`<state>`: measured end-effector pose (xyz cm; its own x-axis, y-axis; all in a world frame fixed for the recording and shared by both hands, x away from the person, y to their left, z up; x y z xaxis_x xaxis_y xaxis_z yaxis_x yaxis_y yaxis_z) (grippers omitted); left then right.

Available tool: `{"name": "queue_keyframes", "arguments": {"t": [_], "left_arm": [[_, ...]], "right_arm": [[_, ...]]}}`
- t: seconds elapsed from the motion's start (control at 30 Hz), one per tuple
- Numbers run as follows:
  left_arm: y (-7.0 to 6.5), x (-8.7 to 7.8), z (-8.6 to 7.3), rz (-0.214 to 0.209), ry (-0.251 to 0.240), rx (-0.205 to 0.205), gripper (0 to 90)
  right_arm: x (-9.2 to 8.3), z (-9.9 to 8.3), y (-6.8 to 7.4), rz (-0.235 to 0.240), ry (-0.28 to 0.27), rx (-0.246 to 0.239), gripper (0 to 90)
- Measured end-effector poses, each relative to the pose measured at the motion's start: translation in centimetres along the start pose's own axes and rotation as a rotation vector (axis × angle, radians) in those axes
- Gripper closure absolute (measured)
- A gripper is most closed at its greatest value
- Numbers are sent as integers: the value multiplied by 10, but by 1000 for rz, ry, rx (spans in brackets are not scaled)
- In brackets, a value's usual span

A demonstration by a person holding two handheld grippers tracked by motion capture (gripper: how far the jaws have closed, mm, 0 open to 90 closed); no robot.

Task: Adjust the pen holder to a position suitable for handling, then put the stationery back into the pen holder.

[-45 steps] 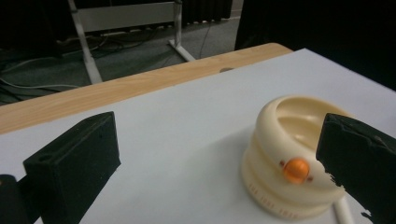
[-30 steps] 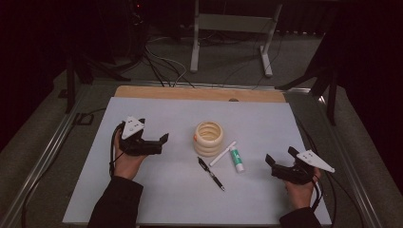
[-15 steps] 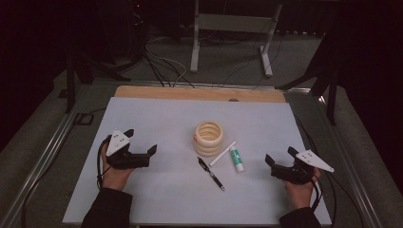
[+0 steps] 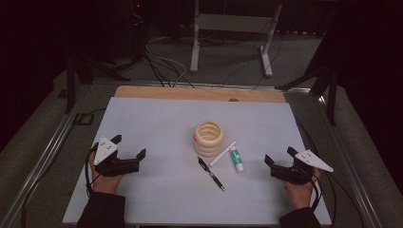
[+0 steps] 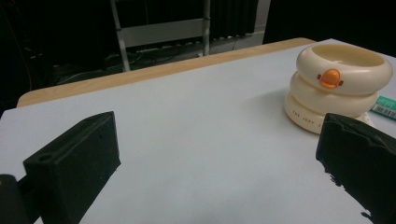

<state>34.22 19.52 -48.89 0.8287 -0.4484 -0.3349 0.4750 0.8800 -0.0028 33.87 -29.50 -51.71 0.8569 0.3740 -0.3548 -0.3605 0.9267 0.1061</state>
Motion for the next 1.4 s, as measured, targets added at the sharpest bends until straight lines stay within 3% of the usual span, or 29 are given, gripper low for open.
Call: {"name": "queue_keyframes", "arguments": {"t": [0.6, 0.8, 1.4], "left_arm": [[16, -8, 0, 66, -38, -46, 0], [17, -8, 1, 63, -40, -52, 0], [17, -9, 2, 71, -41, -50, 0]], "right_arm": [[0, -1, 7, 25, 25, -9, 0], [1, -1, 13, 47, 39, -24, 0], [5, 14, 67, 201, 138, -119, 0]]}}
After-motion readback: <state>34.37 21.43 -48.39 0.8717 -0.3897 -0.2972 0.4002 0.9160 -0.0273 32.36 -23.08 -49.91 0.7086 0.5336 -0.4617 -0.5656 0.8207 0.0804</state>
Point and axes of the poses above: each handheld gripper's, and its own axes: x roughly forward along the jaws, z roughly out of its top, y roughly to its left, the point moved 8 cm from there along x, roughly forward along the jaws
